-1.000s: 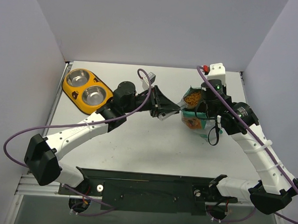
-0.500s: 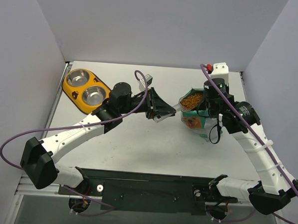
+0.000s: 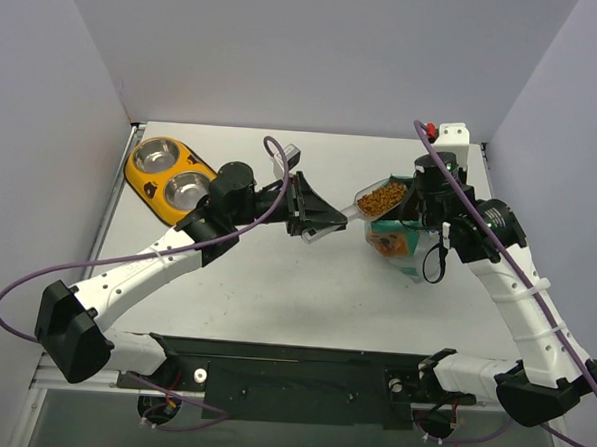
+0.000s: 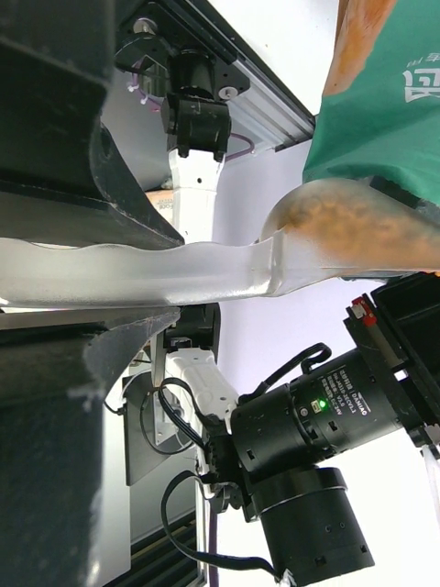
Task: Serve the pet food
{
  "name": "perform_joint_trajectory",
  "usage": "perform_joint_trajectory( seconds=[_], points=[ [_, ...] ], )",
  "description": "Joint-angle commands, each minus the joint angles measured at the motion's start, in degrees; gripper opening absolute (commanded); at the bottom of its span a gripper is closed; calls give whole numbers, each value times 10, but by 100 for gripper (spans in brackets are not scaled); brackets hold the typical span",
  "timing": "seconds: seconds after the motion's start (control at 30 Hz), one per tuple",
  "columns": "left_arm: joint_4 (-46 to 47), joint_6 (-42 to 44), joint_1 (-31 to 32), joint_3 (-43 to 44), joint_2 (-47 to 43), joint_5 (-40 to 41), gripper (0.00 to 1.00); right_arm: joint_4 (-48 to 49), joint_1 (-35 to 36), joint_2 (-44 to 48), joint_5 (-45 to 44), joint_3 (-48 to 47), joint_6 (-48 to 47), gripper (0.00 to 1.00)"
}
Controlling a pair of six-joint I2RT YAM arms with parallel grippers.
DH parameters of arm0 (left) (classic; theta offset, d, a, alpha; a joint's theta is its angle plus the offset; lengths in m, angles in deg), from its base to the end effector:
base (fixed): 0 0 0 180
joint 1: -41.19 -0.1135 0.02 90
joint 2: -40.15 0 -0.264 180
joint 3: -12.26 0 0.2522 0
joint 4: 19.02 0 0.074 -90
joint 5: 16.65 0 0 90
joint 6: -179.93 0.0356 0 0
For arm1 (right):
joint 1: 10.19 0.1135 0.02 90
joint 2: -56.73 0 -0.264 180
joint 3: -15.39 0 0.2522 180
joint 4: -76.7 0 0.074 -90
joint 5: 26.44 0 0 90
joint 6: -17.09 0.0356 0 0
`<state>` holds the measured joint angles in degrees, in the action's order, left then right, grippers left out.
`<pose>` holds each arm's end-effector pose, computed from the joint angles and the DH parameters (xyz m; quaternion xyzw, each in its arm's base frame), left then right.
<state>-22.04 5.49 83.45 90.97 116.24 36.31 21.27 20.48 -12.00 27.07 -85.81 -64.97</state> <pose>0.2157 -0.2249 0.3806 -0.0333 0.7083 -0.6983 0.0982 0.2099 0.0999 0.4549 0.0135 0.8103 -0.0730 0.5813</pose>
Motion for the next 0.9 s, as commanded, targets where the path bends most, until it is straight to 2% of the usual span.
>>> perform_joint_trajectory(
  seconds=[0.0, 0.47, 0.63, 0.87],
  points=[
    [59, -2, -9, 31, -30, -9, 0, -39, -10, 2, -70, -29, 9, 0],
    [49, -16, -105, 38, -69, -38, 0, -54, -11, -3, -89, -23, 34, 0],
    [10, 26, -164, 41, -63, -59, 0, -80, -11, -4, -78, -40, 55, 0],
    [74, 38, -258, 4, -31, -76, 0, -99, -11, 12, -68, -34, 77, 0]
  ],
)
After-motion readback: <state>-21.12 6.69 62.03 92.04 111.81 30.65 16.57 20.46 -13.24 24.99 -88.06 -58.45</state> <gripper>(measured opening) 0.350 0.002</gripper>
